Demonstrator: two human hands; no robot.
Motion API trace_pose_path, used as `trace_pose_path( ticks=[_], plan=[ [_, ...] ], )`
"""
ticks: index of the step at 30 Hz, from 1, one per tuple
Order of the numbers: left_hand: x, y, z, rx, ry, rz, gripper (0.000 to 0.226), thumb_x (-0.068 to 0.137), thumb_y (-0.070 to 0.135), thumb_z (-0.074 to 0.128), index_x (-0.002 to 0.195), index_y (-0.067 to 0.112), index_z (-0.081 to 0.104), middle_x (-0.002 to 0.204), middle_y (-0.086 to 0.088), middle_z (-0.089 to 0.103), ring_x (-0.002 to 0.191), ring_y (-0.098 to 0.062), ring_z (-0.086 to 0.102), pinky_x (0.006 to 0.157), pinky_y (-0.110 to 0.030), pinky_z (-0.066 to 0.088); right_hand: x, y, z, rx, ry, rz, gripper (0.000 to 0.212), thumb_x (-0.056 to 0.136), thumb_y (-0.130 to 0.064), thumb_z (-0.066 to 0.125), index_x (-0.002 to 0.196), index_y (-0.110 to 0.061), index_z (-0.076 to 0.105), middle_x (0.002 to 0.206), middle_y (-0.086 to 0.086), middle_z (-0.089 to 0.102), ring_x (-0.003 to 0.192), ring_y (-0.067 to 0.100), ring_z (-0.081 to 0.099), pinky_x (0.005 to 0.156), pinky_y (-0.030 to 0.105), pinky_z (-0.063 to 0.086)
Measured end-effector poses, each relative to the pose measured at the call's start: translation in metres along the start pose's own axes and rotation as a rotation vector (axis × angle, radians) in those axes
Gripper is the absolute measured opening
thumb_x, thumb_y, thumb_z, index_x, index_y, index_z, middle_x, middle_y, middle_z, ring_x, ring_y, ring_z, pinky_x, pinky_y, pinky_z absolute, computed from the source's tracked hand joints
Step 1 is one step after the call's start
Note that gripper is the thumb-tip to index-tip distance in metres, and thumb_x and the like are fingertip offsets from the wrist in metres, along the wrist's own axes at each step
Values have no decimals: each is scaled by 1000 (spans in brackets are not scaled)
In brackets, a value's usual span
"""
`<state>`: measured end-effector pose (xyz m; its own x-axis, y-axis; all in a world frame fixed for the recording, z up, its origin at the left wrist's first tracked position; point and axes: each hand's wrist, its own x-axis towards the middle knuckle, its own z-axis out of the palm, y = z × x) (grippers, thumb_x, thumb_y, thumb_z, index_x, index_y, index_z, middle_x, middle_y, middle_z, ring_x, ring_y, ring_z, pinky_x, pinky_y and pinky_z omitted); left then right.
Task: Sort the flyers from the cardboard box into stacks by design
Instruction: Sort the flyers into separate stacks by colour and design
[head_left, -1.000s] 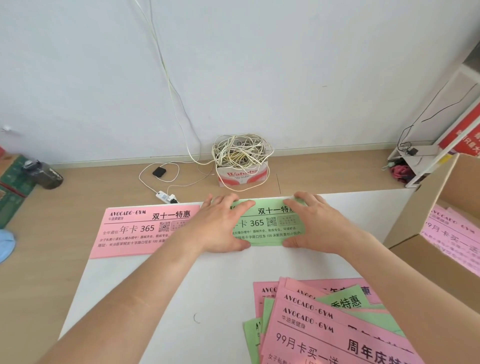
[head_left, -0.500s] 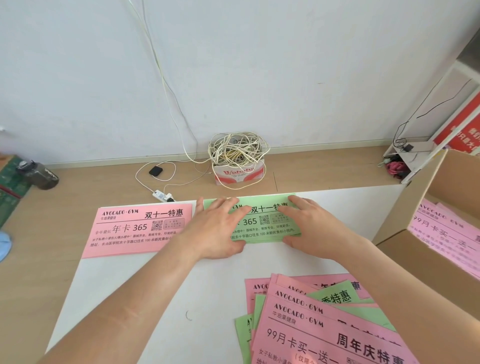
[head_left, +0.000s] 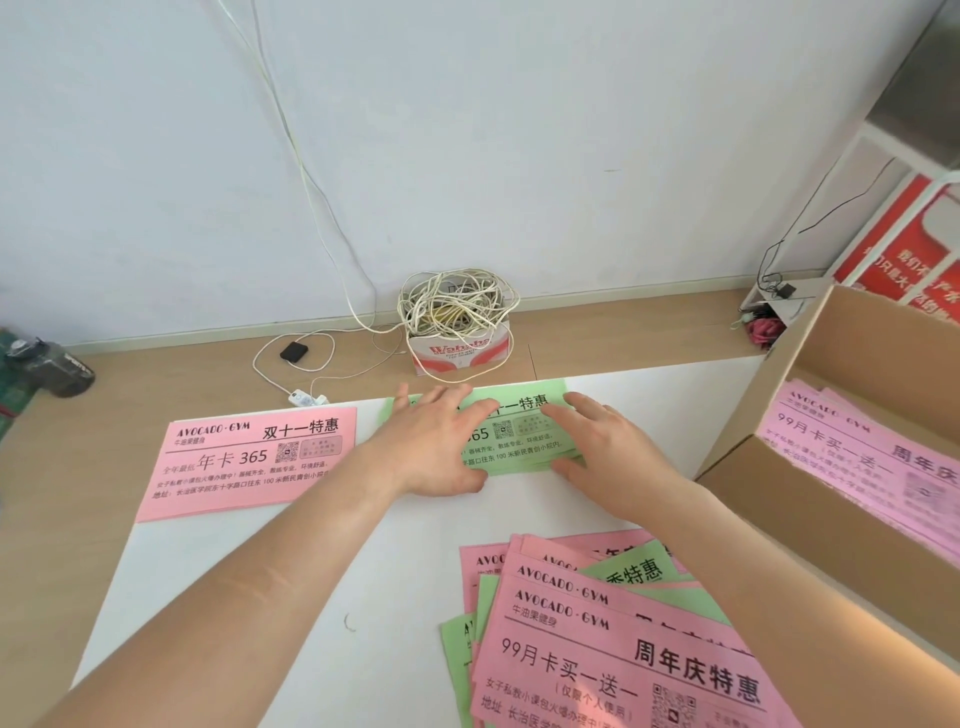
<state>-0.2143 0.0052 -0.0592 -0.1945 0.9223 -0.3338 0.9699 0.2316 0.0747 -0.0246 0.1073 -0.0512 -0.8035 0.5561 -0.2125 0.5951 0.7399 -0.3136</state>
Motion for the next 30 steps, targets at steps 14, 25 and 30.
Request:
trace_pose_path(
  ticks=[14, 25, 30],
  plan=[
    [-144, 121, 70, -200, 300, 377, 54, 83, 62, 43, 125, 29, 50, 140, -1, 50, 126, -20, 49, 99, -40, 46, -191, 13, -17, 122, -42, 128, 60, 89, -47, 59, 141, -46, 29, 142, -29, 29, 127, -1, 30, 104, 17, 29],
    [-151, 130, 88, 66, 349, 370, 63, 74, 64, 43, 114, 17, 56, 115, -13, 66, 100, -27, 66, 82, -35, 56, -240, 24, 49, 217, 64, 258, 78, 85, -33, 63, 147, -37, 16, 150, -11, 20, 134, 17, 27, 107, 23, 27],
    [-156, 142, 91, 186, 367, 364, 60, 74, 57, 51, 112, 11, 50, 108, -20, 65, 95, -34, 66, 75, -42, 58, -241, 32, 56, 525, 254, 394, 65, 84, -8, 60, 140, -32, 38, 125, -12, 53, 113, 13, 51, 95, 29, 43]
  ],
)
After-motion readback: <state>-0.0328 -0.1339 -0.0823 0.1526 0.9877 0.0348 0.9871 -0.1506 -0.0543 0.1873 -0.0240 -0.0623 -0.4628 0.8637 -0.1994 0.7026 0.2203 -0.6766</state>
